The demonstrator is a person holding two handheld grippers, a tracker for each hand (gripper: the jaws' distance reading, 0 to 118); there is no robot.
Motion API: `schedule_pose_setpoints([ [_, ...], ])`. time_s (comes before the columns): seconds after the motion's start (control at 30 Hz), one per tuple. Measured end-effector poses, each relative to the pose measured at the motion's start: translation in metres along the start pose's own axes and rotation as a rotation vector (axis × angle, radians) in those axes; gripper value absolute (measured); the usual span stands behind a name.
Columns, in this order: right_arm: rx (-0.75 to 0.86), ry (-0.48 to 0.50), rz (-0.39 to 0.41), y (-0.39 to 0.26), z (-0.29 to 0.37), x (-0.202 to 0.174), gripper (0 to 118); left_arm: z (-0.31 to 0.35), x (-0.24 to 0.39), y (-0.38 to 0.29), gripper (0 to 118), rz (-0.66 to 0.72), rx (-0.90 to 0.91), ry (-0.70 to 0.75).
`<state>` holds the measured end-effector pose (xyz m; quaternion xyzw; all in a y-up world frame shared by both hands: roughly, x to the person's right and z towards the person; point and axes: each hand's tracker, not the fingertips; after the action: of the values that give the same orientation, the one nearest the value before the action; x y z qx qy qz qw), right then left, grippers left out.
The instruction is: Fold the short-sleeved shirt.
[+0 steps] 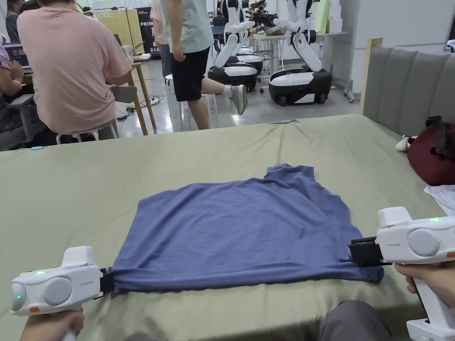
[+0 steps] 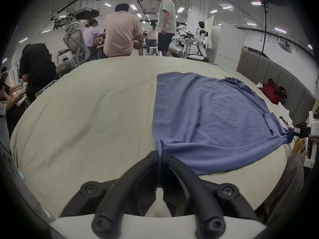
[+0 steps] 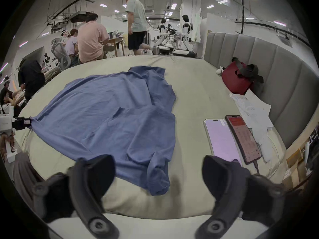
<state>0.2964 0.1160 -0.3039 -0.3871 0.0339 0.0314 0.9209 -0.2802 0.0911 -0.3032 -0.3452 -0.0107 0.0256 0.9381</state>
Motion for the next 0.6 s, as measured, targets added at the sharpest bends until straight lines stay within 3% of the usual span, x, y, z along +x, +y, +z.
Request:
schedule_pose_setpoints([
  [0.1, -0.092, -0.005, -0.004, -0.004, -0.02, 0.004, 91, 0.001, 0.001, -0.001, 4, 0.024, -0.002, -0.001],
  [0.13, -0.117, -0.004, -0.006, -0.006, -0.025, 0.006, 70, 0.001, 0.001, -0.002, 4, 0.03, -0.003, -0.002],
  [0.2, -0.132, 0.015, -0.001, -0.008, -0.029, 0.008, 16, 0.003, 0.001, -0.003, 4, 0.034, -0.001, -0.004],
  [0.27, -0.143, 0.074, -0.027, -0.013, -0.037, 0.01, 9, 0.003, 0.001, -0.003, 4, 0.032, -0.002, -0.008],
  [0.6, -0.005, 0.035, -0.042, 0.029, -0.019, 0.015, 8, 0.011, 0.003, 0.038, 4, 0.046, 0.053, -0.024],
])
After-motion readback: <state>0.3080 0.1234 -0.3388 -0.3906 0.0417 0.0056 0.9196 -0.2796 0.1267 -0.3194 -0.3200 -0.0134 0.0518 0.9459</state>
